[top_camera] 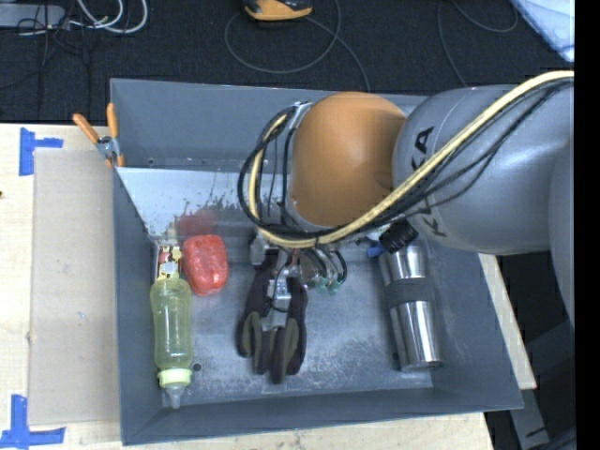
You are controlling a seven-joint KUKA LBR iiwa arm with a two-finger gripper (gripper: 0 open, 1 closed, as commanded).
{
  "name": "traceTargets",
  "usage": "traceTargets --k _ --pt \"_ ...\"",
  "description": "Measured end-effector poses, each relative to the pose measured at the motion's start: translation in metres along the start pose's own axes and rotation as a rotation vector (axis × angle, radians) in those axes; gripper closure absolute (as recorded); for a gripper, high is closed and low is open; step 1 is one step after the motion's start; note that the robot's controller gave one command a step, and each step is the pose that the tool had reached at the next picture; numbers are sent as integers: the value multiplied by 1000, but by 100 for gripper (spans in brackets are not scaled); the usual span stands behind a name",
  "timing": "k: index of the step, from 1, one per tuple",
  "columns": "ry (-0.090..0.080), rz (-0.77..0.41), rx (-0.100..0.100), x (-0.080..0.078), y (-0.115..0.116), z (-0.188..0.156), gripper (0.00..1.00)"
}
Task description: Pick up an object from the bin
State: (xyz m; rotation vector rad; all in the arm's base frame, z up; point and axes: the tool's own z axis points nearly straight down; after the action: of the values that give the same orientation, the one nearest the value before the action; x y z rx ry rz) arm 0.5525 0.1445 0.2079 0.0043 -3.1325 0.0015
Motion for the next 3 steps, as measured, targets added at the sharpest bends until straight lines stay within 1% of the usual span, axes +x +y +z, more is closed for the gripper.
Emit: traceTargets --k 1,2,3 --pt "-7 5 -1 -2 -1 -5 0" --pt "-8 -147 -1 -12 -19 35 0" --pt "-10 -321 0 -15 -63 123 0"
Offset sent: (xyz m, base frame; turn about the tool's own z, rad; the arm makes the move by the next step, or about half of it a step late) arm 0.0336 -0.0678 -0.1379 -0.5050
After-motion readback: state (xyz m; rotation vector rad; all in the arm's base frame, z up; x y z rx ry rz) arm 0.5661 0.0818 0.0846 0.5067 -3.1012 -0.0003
